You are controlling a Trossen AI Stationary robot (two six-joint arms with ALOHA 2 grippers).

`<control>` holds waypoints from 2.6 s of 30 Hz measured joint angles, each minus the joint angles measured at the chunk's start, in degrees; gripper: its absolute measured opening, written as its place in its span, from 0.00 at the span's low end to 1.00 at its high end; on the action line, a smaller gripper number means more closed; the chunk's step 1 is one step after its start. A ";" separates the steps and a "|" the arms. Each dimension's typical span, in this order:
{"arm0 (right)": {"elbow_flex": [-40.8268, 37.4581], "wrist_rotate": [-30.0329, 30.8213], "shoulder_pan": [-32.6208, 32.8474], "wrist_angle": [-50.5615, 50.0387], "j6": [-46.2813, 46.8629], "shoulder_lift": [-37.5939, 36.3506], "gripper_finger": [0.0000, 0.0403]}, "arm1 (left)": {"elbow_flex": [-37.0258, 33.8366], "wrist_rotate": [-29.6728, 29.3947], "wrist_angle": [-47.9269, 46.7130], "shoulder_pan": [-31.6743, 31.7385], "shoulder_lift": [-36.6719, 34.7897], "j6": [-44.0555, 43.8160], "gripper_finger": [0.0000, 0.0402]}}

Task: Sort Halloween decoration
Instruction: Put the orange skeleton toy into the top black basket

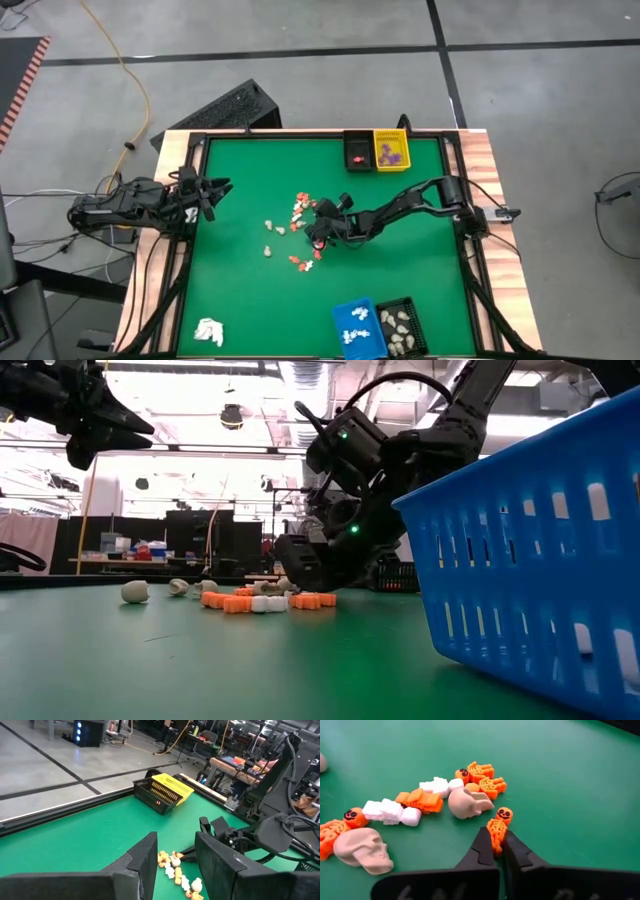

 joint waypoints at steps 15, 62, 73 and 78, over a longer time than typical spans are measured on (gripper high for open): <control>0.04 0.42 -2.61 -14.96 -5.99 -21.00 0.01 | 0.00 0.00 -0.15 0.00 0.00 -0.12 0.30; 0.11 -35.18 -12.86 -3.84 -37.21 -19.12 0.40 | 0.00 -0.20 -0.98 0.00 0.00 -1.02 0.30; 0.11 -35.76 -14.25 13.34 -30.76 -4.72 0.39 | 0.00 4.80 -1.11 -0.02 0.00 -1.19 0.30; 0.11 -35.84 -15.13 12.81 -27.97 -2.19 0.39 | 0.00 4.69 -1.11 -0.02 0.00 -1.02 0.30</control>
